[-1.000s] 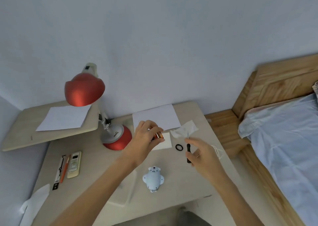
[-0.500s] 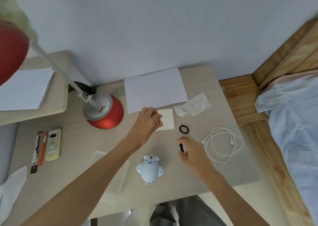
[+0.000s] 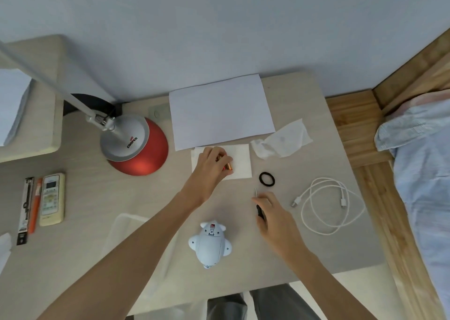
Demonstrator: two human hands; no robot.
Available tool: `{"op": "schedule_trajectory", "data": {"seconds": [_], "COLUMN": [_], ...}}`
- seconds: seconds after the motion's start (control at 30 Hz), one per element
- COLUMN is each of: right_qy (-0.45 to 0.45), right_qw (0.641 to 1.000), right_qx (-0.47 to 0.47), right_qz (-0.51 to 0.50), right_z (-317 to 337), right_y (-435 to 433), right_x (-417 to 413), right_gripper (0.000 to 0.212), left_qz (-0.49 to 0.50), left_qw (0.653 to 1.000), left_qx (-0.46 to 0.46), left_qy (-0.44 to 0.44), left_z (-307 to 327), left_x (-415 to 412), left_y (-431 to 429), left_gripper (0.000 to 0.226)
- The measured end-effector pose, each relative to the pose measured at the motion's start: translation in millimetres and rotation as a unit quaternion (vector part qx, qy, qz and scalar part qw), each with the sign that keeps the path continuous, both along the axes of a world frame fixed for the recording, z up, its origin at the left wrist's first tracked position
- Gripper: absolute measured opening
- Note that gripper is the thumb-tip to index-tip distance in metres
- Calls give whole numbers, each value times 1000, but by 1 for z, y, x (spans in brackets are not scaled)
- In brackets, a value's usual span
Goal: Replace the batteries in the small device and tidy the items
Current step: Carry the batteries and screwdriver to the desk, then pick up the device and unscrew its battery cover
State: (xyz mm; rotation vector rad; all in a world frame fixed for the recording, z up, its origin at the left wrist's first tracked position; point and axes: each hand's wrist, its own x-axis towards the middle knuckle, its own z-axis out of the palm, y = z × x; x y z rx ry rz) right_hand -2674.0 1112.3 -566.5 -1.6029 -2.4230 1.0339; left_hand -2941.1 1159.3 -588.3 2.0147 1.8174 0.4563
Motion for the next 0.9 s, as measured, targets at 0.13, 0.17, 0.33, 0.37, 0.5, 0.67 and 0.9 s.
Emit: {"op": "schedule_trajectory", "data": {"seconds": [0.13, 0.17, 0.33, 0.37, 0.5, 0.67, 0.9], "right_qy": [-11, -13, -36, -43, -77, -108, -116], "right_qw": [1000, 1000, 999, 999, 997, 994, 990], "right_qx": [20, 23, 29, 27, 24, 31, 75], "right_qz": [10, 10, 17, 18, 18, 6, 4], "right_z": [-3, -4, -1, 1, 11, 32, 61], "right_y": [-2, -3, -3, -3, -2, -1, -6], "right_x": [-1, -2, -5, -6, -9, -11, -6], "right_gripper": [41, 40, 37, 37, 39, 47, 45], "left_qz": [7, 19, 156, 185, 284, 332, 341], "left_qw": [1000, 1000, 985, 978, 945, 922, 919], "left_qx": [-1, -6, -1, 1, -36, -84, -123], "left_qy": [-10, -15, -79, -95, -155, -183, -153], "left_z": [3, 6, 34, 41, 69, 73, 54], "left_x": [-3, -3, 6, 11, 38, 65, 78], "left_y": [-4, -6, -43, -56, -113, -169, -201], "left_gripper": [41, 46, 52, 51, 44, 59, 83]}}
